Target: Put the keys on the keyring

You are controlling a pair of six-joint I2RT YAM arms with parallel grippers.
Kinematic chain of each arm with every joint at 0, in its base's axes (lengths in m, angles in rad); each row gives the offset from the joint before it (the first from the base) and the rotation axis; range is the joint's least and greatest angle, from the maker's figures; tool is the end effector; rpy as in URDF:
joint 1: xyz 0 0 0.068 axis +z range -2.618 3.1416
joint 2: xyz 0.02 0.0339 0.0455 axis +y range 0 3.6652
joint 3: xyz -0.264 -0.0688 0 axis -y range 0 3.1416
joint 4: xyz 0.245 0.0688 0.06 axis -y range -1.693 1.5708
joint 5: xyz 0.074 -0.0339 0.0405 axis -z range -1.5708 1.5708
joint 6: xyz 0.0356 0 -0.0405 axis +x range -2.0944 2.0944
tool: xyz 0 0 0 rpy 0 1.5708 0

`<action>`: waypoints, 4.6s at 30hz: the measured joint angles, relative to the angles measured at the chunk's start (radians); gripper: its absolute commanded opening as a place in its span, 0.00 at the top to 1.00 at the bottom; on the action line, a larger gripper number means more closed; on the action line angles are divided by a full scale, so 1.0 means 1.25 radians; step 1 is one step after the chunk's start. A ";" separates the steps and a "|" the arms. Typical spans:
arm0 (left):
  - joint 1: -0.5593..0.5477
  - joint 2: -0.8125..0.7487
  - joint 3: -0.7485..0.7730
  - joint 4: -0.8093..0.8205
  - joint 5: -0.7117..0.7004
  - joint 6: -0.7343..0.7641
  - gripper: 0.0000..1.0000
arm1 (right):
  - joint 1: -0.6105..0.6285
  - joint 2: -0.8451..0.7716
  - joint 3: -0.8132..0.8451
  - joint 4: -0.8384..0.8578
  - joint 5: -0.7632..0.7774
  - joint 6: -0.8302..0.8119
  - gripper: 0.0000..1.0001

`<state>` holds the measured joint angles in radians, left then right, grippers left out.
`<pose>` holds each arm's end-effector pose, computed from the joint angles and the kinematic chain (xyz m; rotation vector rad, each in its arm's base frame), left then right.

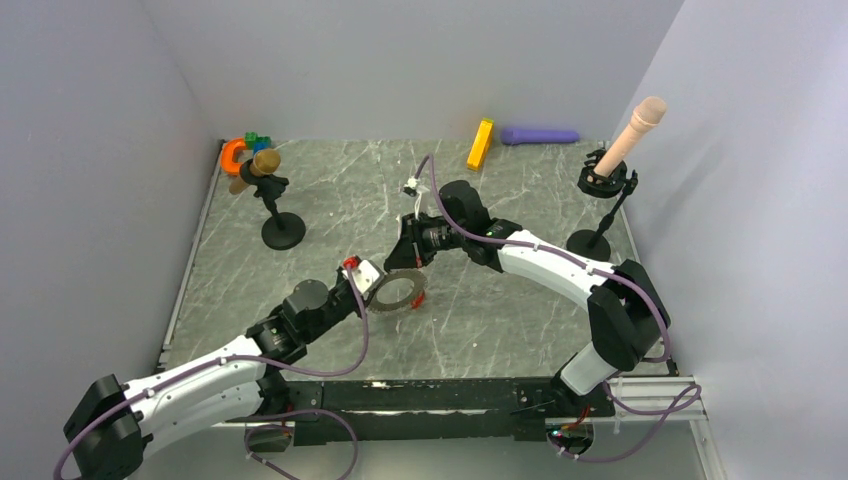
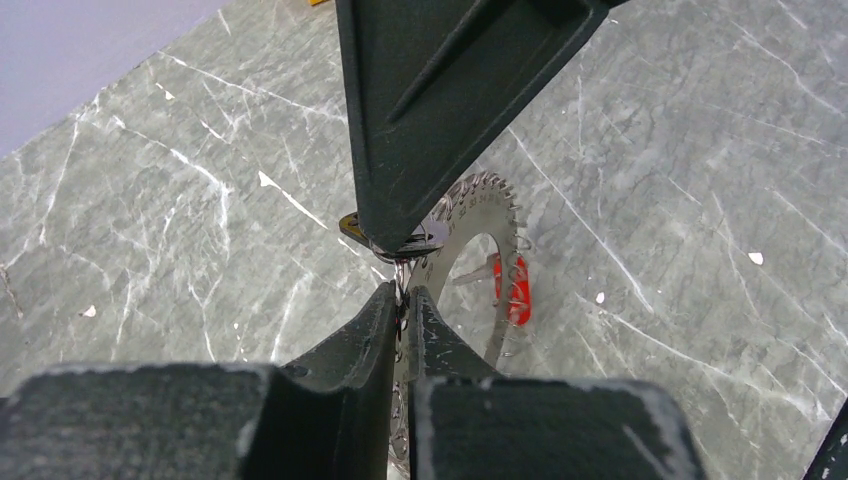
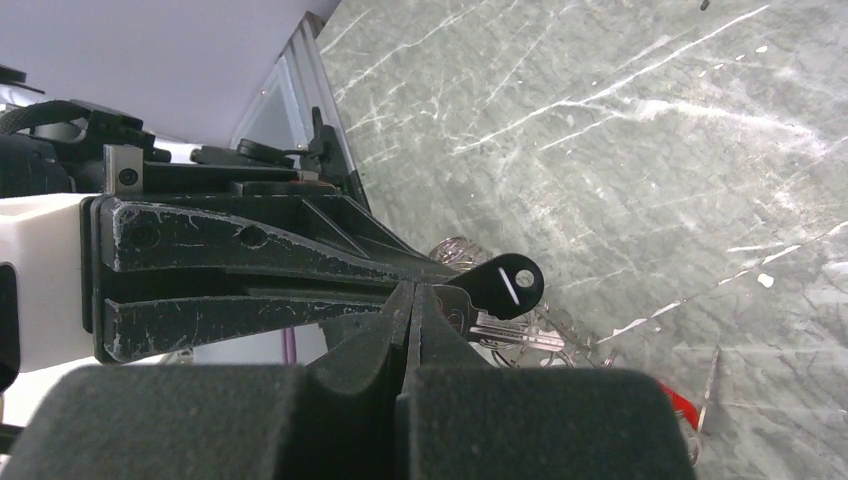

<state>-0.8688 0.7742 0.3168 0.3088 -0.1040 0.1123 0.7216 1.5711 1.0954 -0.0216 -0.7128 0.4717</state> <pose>0.1228 -0.1395 0.2275 0.7507 1.5712 -0.4693 0.2504 0.2514 0.2705 -0.7640 2.1396 1.4247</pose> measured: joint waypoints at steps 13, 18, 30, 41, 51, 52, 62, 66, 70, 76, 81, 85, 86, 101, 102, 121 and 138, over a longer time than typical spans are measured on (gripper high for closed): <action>0.002 0.006 0.004 0.007 0.023 0.016 1.00 | 0.000 0.000 0.000 0.000 0.001 -0.001 1.00; 0.004 -0.016 0.004 0.004 0.036 0.023 1.00 | 0.000 0.000 0.004 0.001 0.005 -0.004 1.00; 0.006 -0.095 -0.002 -0.017 0.044 0.024 1.00 | 0.006 0.008 0.026 -0.008 0.040 -0.035 1.00; 0.013 -0.131 -0.017 -0.038 0.043 0.023 1.00 | 0.012 0.010 0.026 -0.025 0.049 -0.060 1.00; 0.027 -0.163 -0.029 -0.037 0.043 0.023 1.00 | -0.002 0.009 0.037 -0.048 0.029 -0.100 0.43; 0.028 -0.162 -0.029 -0.038 0.044 0.023 1.00 | -0.011 0.007 0.041 -0.053 0.021 -0.108 0.40; 0.086 -0.062 0.069 -0.107 0.100 -0.002 1.00 | -0.181 -0.087 0.045 -0.054 -0.137 -0.190 0.32; 0.141 0.070 0.189 -0.114 0.124 -0.049 1.00 | -0.214 -0.123 0.044 -0.055 -0.180 -0.241 0.32; 0.189 0.190 0.291 -0.117 0.128 -0.076 1.00 | -0.258 -0.155 0.032 -0.046 -0.208 -0.258 0.32; 0.288 0.312 0.432 -0.156 0.192 -0.063 1.00 | -0.311 -0.185 -0.002 -0.020 -0.229 -0.258 0.32; 0.352 0.384 0.509 -0.172 0.291 -0.099 1.00 | -0.319 -0.186 -0.011 -0.002 -0.236 -0.258 0.32; 0.381 0.466 0.524 -0.163 0.397 -0.187 1.00 | -0.319 -0.186 -0.013 0.006 -0.242 -0.258 0.32; 0.383 0.491 0.525 -0.155 0.425 -0.214 1.00 | -0.319 -0.186 -0.013 0.007 -0.243 -0.258 0.32; 0.522 0.565 0.354 -0.032 0.488 -0.450 0.97 | -0.319 -0.174 -0.022 0.019 -0.252 -0.259 0.32; 0.522 0.558 0.341 -0.037 0.484 -0.450 0.94 | -0.319 -0.172 -0.022 0.019 -0.252 -0.259 0.32; 0.455 -0.235 0.173 -0.182 0.349 -0.295 0.01 | -0.322 -0.175 -0.019 -0.135 -0.196 -0.485 0.25; 0.459 -0.325 0.423 -0.591 0.266 -0.305 0.01 | -0.449 -0.478 0.266 -0.461 0.178 -0.502 0.00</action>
<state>-0.2951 0.3679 0.8452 -0.4301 0.2291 -0.2684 0.1608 0.9733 1.4281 -0.5980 -0.4908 -0.1562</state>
